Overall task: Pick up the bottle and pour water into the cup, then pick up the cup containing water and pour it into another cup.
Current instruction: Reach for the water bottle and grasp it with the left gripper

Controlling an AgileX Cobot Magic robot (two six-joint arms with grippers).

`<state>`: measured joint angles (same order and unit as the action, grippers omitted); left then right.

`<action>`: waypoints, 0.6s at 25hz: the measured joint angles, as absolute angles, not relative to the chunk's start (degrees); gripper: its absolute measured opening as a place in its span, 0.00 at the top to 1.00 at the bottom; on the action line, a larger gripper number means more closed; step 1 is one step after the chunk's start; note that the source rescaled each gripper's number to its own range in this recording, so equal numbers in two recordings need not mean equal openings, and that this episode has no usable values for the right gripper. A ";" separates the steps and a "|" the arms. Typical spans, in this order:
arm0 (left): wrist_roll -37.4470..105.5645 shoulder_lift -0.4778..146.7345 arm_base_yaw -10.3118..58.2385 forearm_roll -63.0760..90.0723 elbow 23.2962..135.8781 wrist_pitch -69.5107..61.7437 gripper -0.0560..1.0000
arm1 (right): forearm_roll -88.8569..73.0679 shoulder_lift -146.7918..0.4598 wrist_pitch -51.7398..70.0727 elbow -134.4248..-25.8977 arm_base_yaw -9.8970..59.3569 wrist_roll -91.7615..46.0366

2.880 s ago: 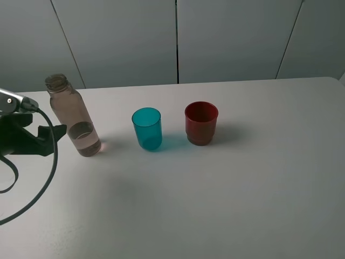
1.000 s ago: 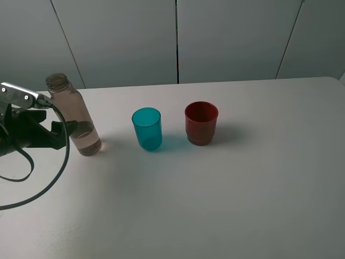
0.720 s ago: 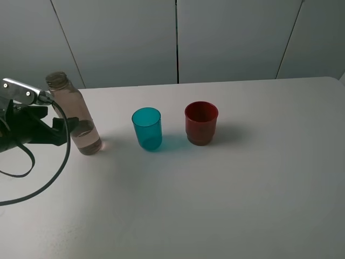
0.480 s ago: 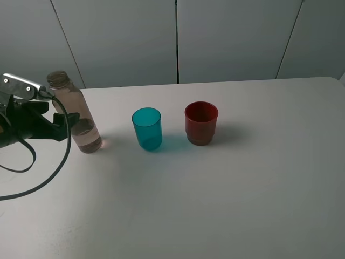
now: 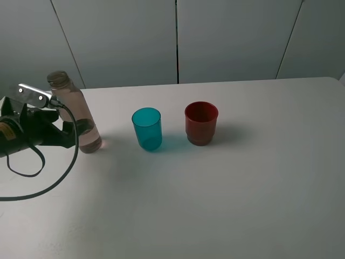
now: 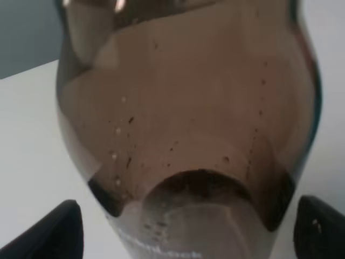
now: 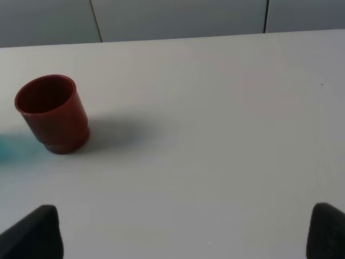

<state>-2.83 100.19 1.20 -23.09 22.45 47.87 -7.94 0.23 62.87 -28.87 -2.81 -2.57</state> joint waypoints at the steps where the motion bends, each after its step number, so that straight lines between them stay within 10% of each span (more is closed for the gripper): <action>1: -2.83 100.65 1.47 -23.09 22.96 47.98 0.01 | -7.94 0.23 62.87 -28.87 -2.81 -2.57; 15: -2.83 104.70 3.64 -22.58 26.82 47.99 0.01 | -7.94 0.23 62.87 -28.87 -2.81 -2.57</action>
